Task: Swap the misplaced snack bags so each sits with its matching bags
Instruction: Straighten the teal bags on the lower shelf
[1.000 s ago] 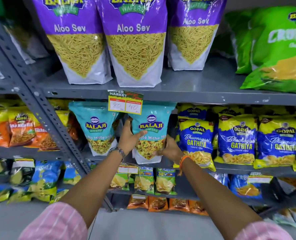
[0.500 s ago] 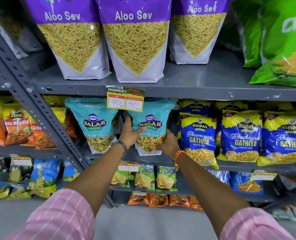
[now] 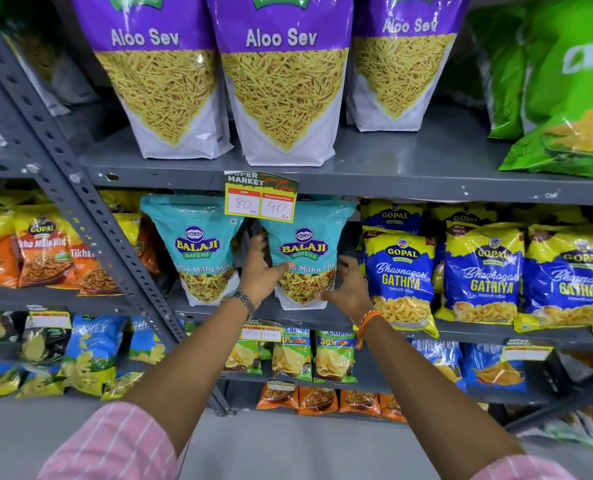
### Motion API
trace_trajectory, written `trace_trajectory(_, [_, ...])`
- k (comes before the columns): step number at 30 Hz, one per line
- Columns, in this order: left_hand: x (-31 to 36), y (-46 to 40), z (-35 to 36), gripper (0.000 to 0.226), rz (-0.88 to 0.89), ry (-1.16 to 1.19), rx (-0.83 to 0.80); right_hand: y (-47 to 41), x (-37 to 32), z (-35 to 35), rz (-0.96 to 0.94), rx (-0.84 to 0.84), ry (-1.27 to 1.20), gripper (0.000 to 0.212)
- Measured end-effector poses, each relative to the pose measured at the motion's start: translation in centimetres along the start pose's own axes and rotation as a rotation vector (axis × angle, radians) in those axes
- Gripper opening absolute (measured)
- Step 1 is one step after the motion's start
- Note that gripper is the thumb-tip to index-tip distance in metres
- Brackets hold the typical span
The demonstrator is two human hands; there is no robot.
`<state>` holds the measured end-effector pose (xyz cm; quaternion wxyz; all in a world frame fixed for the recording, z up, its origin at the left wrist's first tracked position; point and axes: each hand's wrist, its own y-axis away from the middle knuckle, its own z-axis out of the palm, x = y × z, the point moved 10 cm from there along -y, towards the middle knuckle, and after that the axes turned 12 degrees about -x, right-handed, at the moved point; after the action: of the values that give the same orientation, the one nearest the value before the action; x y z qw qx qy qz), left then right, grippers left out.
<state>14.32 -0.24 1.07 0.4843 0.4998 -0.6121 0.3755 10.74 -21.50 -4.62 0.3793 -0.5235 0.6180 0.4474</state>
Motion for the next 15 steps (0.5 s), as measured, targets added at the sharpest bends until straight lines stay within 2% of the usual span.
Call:
trace_trajectory(2, [-0.5,1.6,-0.6,0.079,-0.026,-0.012,0.110,2.0,-0.8,-1.4,-0.012,0.120,-0.068,0.094])
trace_trajectory(4, [-0.4,3.4,-1.4,0.077,-0.027,-0.013,0.195,4.9,-2.4,-2.9,-0.066,0.279,-0.162,0.079])
trace_trajectory(7, [1.5,6.5,-1.8,0.061,0.051,0.011,0.231,9.8,-6.1,-5.5,-0.223,0.523,-0.267,0.053])
trace_trajectory(9, [3.9,8.6,-2.0,0.051,0.145,0.022,0.222,12.7,-10.0,-7.3,-0.366,0.620,-0.308,0.047])
trace_trajectory(11, [6.8,10.1,-2.9,0.048,0.238,0.018,0.239,14.7,-14.4,-8.8,-0.508,0.657,-0.312,0.044])
trace_trajectory(15, [14.4,11.7,-6.3,0.047,0.430,0.045,0.325,16.3,-22.6,-10.6,-0.696,0.604,-0.301,0.034])
